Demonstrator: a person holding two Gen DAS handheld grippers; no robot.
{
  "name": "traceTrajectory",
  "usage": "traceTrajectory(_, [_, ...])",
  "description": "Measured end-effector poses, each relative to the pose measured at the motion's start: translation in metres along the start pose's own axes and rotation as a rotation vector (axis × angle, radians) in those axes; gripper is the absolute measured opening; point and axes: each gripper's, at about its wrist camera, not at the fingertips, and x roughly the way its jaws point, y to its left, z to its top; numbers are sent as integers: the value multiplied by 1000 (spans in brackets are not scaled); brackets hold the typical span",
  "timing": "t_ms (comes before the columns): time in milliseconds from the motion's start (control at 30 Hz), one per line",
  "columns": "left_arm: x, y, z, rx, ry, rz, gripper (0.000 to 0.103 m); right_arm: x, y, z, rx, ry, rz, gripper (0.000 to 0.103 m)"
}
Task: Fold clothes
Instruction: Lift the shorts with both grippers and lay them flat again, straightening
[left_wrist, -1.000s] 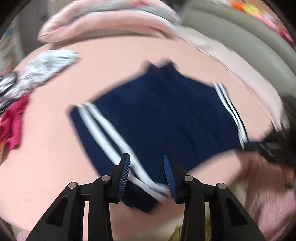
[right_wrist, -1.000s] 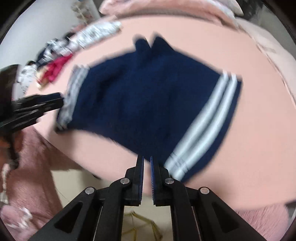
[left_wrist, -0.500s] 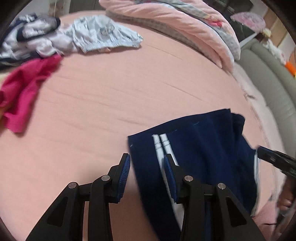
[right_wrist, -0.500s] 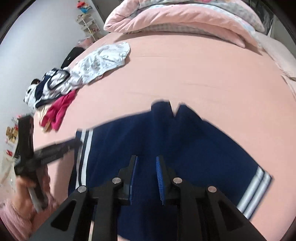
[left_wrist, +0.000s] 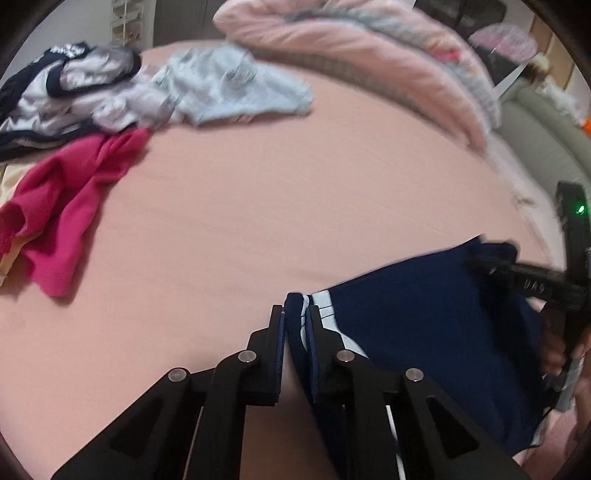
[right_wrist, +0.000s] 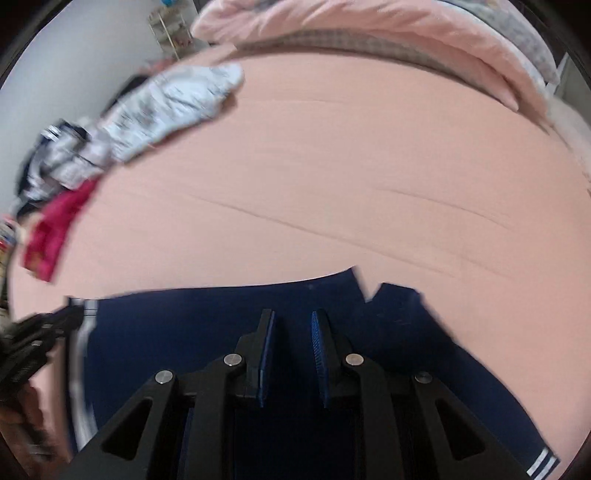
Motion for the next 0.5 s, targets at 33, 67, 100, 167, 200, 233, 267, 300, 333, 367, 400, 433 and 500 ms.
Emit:
traceTrajectory(33, [-2, 5, 0, -23, 7, -19, 17, 5, -2, 0, 11, 4, -2, 19])
traceTrajectory(67, [-8, 9, 2, -57, 1, -39, 20, 0, -4, 1, 23, -8, 5, 19])
traceTrajectory(100, [-15, 13, 4, -83, -13, -54, 32, -7, -5, 2, 34, -20, 12, 19])
traceTrajectory(167, [-34, 14, 6, -66, -98, -42, 43, -22, -6, 0, 31, -62, 4, 19])
traceTrajectory(200, [-41, 11, 6, -26, -127, -23, 43, -27, -5, -2, 24, -60, 22, 19])
traceTrajectory(233, [-46, 6, 6, 13, -143, -20, 43, -32, -3, -4, 18, -57, 42, 19])
traceTrajectory(267, [-44, -2, 4, 51, -123, -61, 43, -29, 1, -4, 7, -31, 75, 19])
traceTrajectory(300, [-41, -10, 2, 88, -103, -101, 37, -23, 5, -6, -17, 9, 107, 19])
traceTrajectory(333, [-39, -17, 0, 126, -83, -142, 25, -17, 10, -9, -42, 49, 138, 19])
traceTrajectory(367, [-35, -26, -3, 165, -61, -169, 23, -9, 15, -11, -79, 84, 141, 19])
traceTrajectory(400, [-27, -36, -7, 209, -30, -161, 23, -3, 19, -12, -103, 86, 96, 19])
traceTrajectory(433, [-19, -45, -10, 253, 0, -152, 23, 4, 23, -14, -126, 85, 45, 19])
traceTrajectory(500, [-3, -53, -15, 307, 35, -48, 23, 9, 17, -6, -107, 30, -33, 17])
